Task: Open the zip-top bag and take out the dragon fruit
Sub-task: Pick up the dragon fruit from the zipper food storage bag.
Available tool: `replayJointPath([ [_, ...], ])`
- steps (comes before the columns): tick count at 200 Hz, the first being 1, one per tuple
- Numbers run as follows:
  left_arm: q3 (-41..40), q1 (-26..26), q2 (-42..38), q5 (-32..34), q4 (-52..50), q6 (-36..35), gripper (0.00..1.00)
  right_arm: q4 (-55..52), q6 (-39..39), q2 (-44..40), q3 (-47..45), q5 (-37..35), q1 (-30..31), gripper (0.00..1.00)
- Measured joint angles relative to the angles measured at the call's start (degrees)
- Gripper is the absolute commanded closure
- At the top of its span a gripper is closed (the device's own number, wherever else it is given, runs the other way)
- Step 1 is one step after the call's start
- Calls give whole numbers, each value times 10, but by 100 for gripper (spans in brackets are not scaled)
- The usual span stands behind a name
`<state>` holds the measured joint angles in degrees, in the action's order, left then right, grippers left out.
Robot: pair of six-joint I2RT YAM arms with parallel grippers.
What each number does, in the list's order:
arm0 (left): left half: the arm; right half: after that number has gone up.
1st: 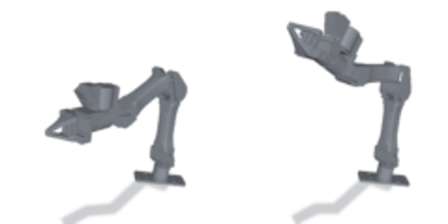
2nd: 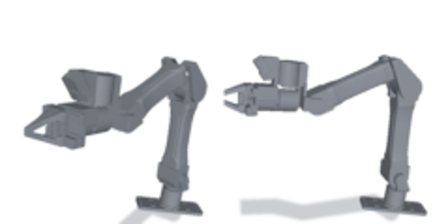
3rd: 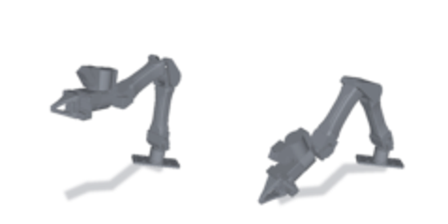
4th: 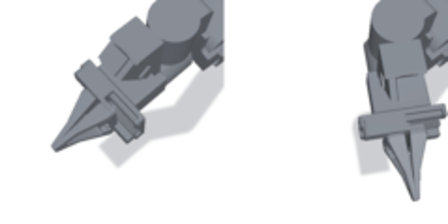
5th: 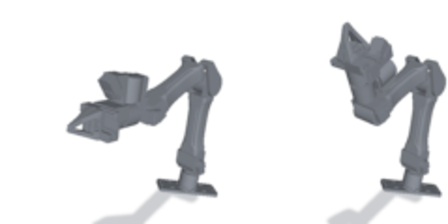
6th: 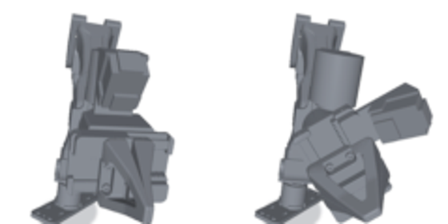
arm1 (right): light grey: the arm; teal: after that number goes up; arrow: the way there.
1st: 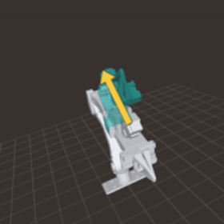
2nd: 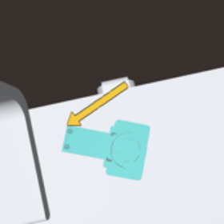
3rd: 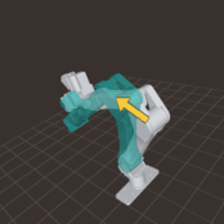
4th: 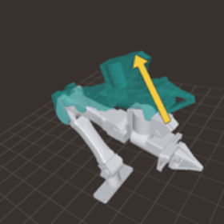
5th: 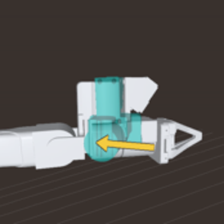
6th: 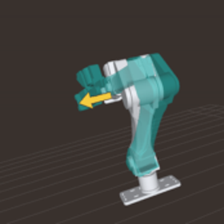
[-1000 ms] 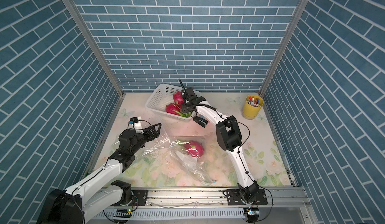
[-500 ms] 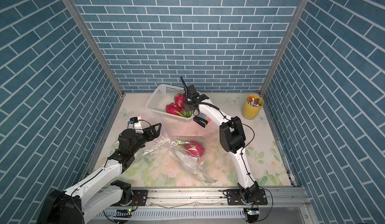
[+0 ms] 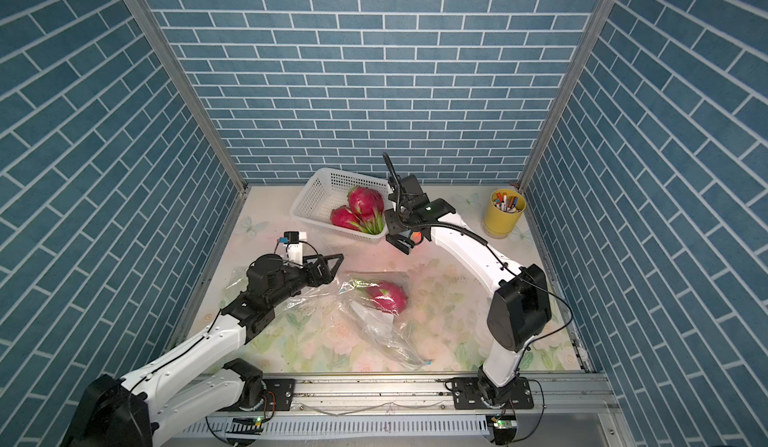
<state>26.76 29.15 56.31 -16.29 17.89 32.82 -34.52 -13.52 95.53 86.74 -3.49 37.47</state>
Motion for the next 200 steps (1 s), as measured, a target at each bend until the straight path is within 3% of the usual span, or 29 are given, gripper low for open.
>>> replayJointPath([
  [28,3,56,19,7,-19,-3,0,0,-26,-85,-123,0,0,42],
  [89,-30,102,93,39,-56,33,1,24,-92,-220,-310,5,0,37],
  [104,-30,110,124,45,-49,36,14,30,-102,-232,-326,11,0,37],
  [125,-20,115,177,42,-24,41,58,40,-107,-239,-331,19,0,38],
  [137,-6,117,207,33,-6,45,75,44,-107,-245,-332,22,0,38],
  [200,145,118,336,11,74,40,81,51,-106,-275,-350,65,0,41],
])
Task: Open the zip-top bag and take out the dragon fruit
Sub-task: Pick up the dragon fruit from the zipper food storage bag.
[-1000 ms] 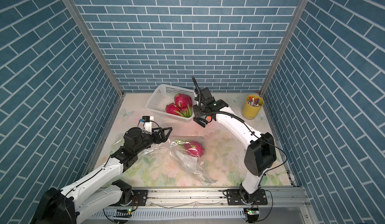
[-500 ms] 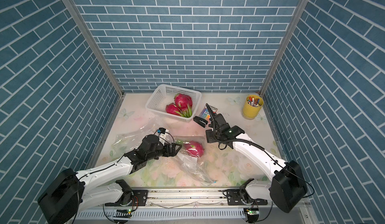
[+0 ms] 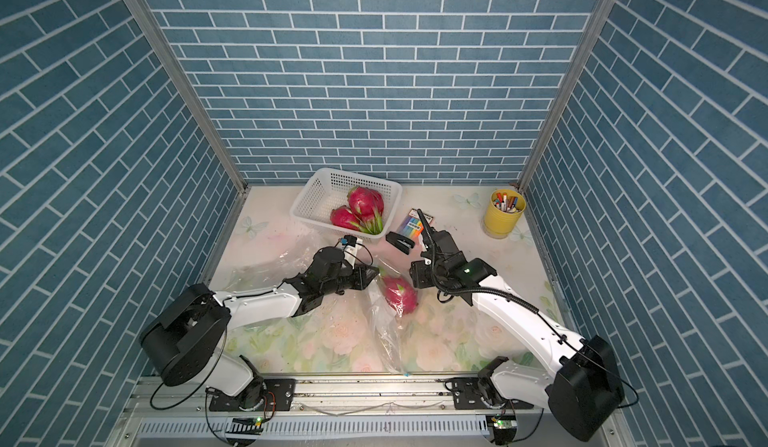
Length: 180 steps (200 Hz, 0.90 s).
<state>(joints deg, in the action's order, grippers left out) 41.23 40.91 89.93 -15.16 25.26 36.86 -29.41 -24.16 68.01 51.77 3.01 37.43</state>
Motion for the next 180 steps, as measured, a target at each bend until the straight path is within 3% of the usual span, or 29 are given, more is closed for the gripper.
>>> replayJointPath([
  [37,79,-10,79,-3,26,-6,83,8,0,-11,-14,57,5,42],
  [60,105,-26,121,-8,40,-2,83,12,2,-31,-18,87,37,41],
  [111,103,-53,143,-23,68,20,82,53,0,-46,-57,120,98,31],
  [155,69,-61,132,-34,93,39,80,119,-1,42,-64,105,151,29],
  [170,60,-62,123,-36,94,41,80,139,-1,75,-62,95,166,33],
  [180,55,-62,118,-37,94,43,81,149,-3,96,-59,87,174,47],
])
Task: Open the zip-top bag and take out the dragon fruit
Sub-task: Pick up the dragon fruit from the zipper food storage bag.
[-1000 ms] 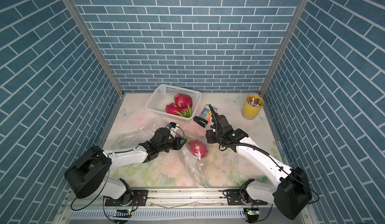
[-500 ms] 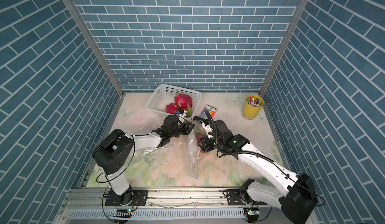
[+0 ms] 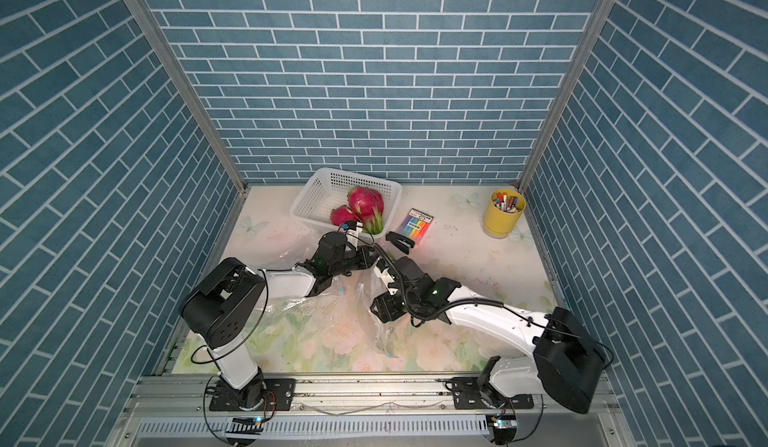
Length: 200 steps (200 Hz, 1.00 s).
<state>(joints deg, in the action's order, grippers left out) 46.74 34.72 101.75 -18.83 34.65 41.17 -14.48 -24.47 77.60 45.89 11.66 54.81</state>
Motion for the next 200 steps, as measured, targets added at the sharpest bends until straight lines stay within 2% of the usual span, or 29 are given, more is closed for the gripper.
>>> replayJointPath([
  [14,-7,-1,-9,-3,2,1,81,12,-11,16,2,-15,5,78],
  [22,-12,-2,-16,-3,3,2,82,11,-15,18,3,-31,6,100],
  [58,-43,-13,-46,-3,7,2,82,-37,-30,2,16,-150,6,100],
  [105,-92,-19,-66,-6,20,8,82,-121,-31,-92,55,-326,1,100],
  [146,-146,-17,-88,-17,64,45,82,-141,17,-120,120,-407,-3,100],
  [172,-172,-9,-124,-13,75,63,81,-141,51,-124,129,-423,-16,100],
  [182,-181,-7,-143,-9,74,65,76,-141,59,-128,129,-423,-22,100],
  [200,-186,-6,-179,0,57,58,55,-142,70,-136,129,-411,-33,100],
])
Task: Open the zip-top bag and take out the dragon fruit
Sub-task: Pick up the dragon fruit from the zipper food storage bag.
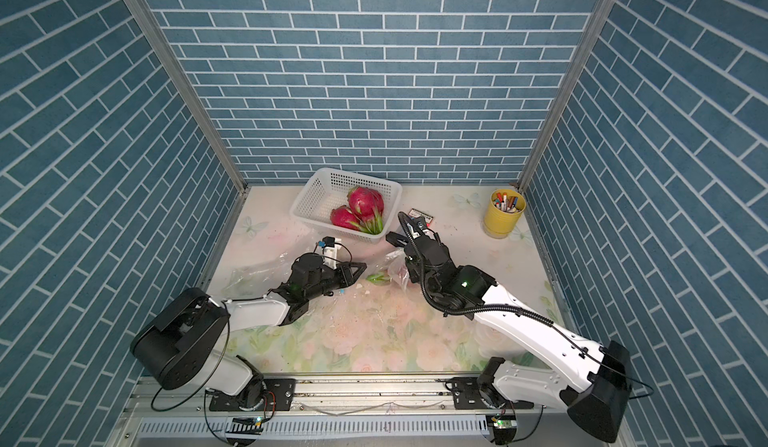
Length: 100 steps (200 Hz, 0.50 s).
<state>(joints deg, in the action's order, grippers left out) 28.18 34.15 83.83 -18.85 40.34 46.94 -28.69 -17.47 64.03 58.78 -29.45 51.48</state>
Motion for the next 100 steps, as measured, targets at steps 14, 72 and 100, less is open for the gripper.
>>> replayJointPath([
  [14,6,0,-35,8,-28,-13,43,0,0,-5,0,20,-7,100],
  [72,163,42,-111,12,-162,-113,20,-22,3,7,22,137,-43,100],
  [100,188,77,-113,-5,-195,-143,17,-36,-2,42,57,165,-57,100],
])
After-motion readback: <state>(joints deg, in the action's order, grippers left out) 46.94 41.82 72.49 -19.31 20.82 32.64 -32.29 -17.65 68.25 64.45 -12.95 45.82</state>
